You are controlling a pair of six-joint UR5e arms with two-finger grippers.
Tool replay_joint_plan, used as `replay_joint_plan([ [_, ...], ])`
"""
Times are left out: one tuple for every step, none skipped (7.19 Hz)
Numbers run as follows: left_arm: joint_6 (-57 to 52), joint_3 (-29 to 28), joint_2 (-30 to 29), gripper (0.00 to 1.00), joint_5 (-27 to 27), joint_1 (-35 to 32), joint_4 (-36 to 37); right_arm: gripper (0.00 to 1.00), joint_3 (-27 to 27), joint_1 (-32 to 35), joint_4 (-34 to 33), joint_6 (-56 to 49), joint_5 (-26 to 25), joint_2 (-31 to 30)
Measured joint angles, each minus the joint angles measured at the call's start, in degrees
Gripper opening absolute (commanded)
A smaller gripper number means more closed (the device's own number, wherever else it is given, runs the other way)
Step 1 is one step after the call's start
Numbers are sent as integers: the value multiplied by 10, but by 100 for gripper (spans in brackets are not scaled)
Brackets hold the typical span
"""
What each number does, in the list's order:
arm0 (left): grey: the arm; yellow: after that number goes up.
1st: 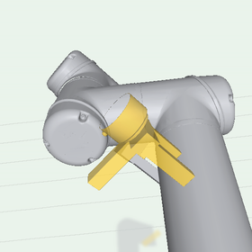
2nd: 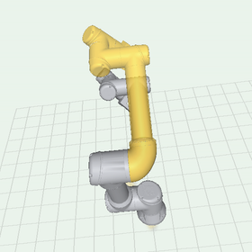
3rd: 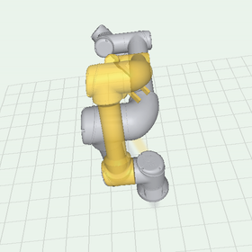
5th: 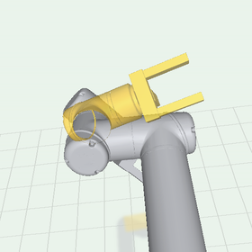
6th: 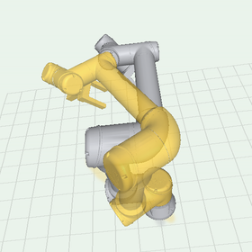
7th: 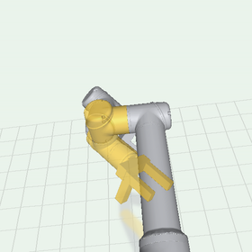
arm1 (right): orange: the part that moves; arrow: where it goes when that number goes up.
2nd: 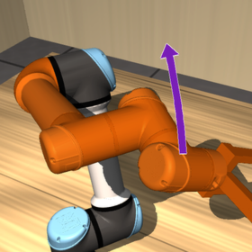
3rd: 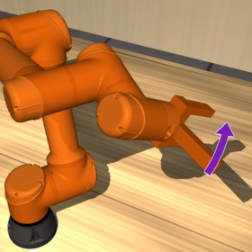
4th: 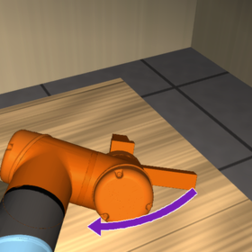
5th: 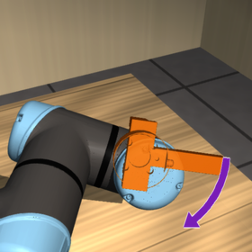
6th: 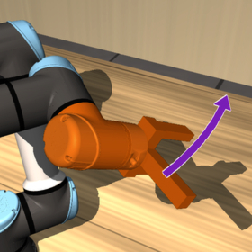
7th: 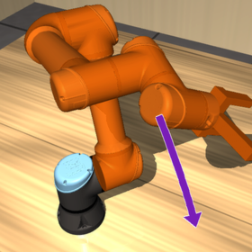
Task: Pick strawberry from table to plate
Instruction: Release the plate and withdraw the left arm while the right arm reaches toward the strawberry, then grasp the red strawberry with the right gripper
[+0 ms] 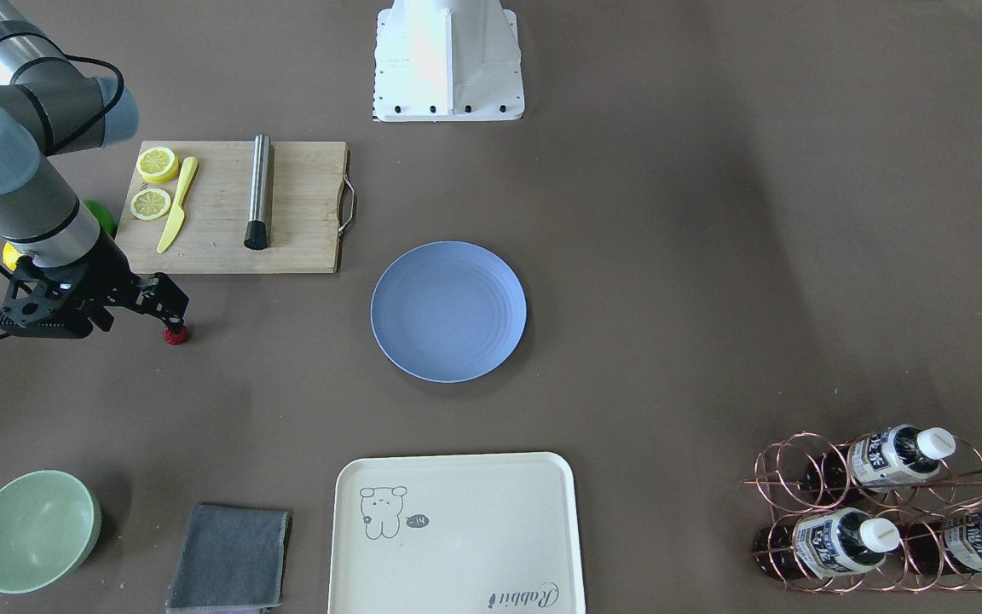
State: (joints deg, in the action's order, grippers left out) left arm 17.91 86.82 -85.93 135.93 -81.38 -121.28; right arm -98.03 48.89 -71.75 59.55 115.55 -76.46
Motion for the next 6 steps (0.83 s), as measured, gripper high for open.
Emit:
replay_joint_plan([
  [-5,-5,6,98,2,-7,2,97,2,-12,0,8,-12,0],
  [-7,-6,12,98,3,-10,3,91,6,-25,0,15,-25,-1],
  [-7,-8,15,98,4,-11,4,88,10,-33,0,18,-32,-2],
  [-8,-8,17,98,4,-11,5,83,13,-38,0,19,-37,-2],
  [-8,-8,17,98,5,-11,5,81,15,-40,0,19,-40,-2],
  [-8,-9,17,98,5,-11,5,80,17,-43,0,19,-43,-2],
])
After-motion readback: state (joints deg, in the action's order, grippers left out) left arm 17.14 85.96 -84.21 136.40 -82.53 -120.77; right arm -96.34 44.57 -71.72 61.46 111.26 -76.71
